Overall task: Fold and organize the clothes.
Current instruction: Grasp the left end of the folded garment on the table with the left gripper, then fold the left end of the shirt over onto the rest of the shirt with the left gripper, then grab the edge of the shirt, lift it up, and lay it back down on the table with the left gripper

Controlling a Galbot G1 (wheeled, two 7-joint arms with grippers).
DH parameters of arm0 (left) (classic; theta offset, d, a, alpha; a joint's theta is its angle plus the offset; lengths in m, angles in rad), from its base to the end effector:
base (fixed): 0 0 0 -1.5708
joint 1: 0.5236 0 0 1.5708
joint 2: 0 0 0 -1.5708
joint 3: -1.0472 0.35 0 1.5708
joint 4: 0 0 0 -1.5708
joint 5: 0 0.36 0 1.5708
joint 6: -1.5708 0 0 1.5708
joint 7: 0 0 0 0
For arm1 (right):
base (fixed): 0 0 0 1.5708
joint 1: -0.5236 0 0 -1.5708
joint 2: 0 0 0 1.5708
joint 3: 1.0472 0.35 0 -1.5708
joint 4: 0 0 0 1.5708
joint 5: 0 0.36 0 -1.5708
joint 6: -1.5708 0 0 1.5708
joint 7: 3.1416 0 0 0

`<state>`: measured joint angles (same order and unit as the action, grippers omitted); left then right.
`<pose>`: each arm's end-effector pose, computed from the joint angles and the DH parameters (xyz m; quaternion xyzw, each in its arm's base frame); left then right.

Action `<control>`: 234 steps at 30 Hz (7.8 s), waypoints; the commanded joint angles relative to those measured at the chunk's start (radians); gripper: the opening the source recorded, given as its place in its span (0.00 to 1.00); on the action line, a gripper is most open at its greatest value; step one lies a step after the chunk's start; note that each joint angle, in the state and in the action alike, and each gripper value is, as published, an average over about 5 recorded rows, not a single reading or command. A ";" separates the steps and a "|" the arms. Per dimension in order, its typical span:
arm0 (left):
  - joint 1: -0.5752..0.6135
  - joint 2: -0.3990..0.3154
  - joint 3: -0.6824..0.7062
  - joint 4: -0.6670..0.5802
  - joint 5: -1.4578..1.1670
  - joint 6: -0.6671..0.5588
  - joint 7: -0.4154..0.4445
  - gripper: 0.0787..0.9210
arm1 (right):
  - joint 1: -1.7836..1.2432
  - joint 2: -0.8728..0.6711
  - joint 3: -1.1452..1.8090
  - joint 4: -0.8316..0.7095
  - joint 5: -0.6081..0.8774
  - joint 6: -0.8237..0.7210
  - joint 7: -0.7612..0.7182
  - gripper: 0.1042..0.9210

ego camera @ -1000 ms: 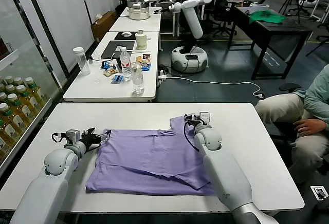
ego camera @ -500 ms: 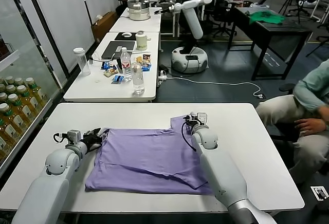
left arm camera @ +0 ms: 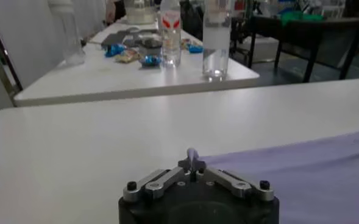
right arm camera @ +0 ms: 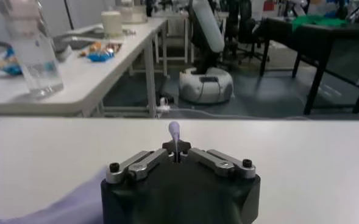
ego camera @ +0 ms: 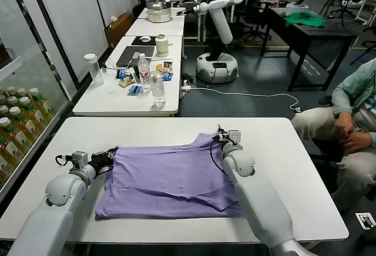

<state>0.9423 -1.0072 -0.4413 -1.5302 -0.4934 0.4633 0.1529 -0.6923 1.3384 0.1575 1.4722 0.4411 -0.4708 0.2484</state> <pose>0.3904 0.1698 -0.2847 -0.0887 -0.9716 -0.0250 0.2181 0.4543 0.0360 -0.2632 0.0584 -0.9847 -0.0028 0.1639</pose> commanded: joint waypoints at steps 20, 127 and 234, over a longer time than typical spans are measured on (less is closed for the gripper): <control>0.408 0.015 -0.166 -0.300 -0.021 -0.070 -0.001 0.01 | -0.487 -0.186 0.063 0.521 -0.053 -0.025 -0.015 0.01; 0.256 -0.313 0.217 -0.574 0.011 0.119 -0.312 0.05 | -0.695 -0.196 0.203 0.778 -0.188 -0.099 -0.010 0.88; 0.531 -0.365 0.189 -0.669 0.482 -0.368 -0.151 0.48 | -0.676 -0.156 0.412 0.728 -0.195 -0.105 -0.079 0.88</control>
<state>1.4926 -1.4326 -0.2035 -2.1301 -0.0251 0.1745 0.0470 -1.3884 1.2077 0.5880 2.1772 0.2283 -0.5510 0.1709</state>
